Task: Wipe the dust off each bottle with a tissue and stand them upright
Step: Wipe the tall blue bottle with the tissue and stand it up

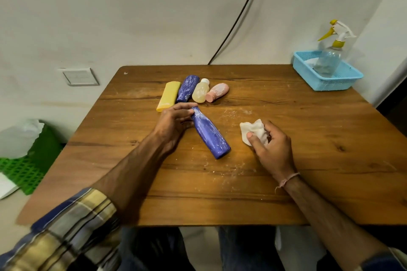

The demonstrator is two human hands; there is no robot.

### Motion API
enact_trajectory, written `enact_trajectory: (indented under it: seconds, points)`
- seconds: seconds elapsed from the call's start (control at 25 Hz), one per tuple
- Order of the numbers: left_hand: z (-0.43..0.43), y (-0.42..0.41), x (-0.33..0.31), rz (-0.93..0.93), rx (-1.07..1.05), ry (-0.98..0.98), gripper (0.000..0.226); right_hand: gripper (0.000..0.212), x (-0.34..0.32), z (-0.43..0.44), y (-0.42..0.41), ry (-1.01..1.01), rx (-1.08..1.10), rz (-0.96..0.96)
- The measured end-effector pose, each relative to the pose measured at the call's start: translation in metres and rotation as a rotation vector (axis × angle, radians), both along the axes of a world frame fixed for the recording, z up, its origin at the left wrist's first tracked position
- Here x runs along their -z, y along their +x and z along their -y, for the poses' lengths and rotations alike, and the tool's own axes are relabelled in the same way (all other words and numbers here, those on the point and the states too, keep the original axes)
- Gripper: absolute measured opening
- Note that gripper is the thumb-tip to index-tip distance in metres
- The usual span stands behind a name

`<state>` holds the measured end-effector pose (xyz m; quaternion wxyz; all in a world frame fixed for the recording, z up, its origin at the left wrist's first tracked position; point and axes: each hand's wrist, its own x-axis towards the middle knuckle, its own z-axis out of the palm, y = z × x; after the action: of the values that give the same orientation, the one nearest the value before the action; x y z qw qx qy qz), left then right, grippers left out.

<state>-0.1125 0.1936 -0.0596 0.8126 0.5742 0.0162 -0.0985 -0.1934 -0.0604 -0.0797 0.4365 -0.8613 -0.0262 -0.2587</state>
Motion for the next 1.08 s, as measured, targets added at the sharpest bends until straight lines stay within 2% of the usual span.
enact_trajectory:
  seconds: [0.08,0.2,0.4,0.56,0.64,0.88,1.04,1.08]
  points:
    - [0.008,0.007,0.002,0.019,0.009,0.003,0.022,0.015,-0.003,-0.011,0.005,-0.1,-0.052,0.025]
    - [0.017,0.02,0.006,0.053,0.024,-0.039,0.015,0.031,-0.005,-0.022,0.024,-0.136,-0.059,0.05]
    - [0.024,0.042,0.003,0.078,0.039,-0.012,0.014,0.022,-0.008,-0.039,0.075,-0.211,-0.129,0.118]
    - [0.026,0.052,0.009,0.101,0.024,-0.012,0.013,0.01,-0.008,-0.043,0.084,-0.239,-0.238,0.257]
    - [0.023,0.054,0.01,0.09,0.019,-0.049,0.012,0.017,-0.012,-0.04,0.073,-0.252,-0.311,0.304]
    - [0.023,0.06,0.013,0.07,-0.013,-0.055,0.014,0.014,-0.018,-0.035,0.069,-0.347,-0.529,0.253]
    - [0.02,0.062,0.015,0.059,-0.02,-0.056,0.012,0.002,-0.015,-0.049,0.056,-0.417,-0.664,0.197]
    - [0.02,0.061,0.015,0.06,-0.026,-0.045,0.012,0.007,-0.015,-0.047,0.057,-0.415,-0.697,0.189]
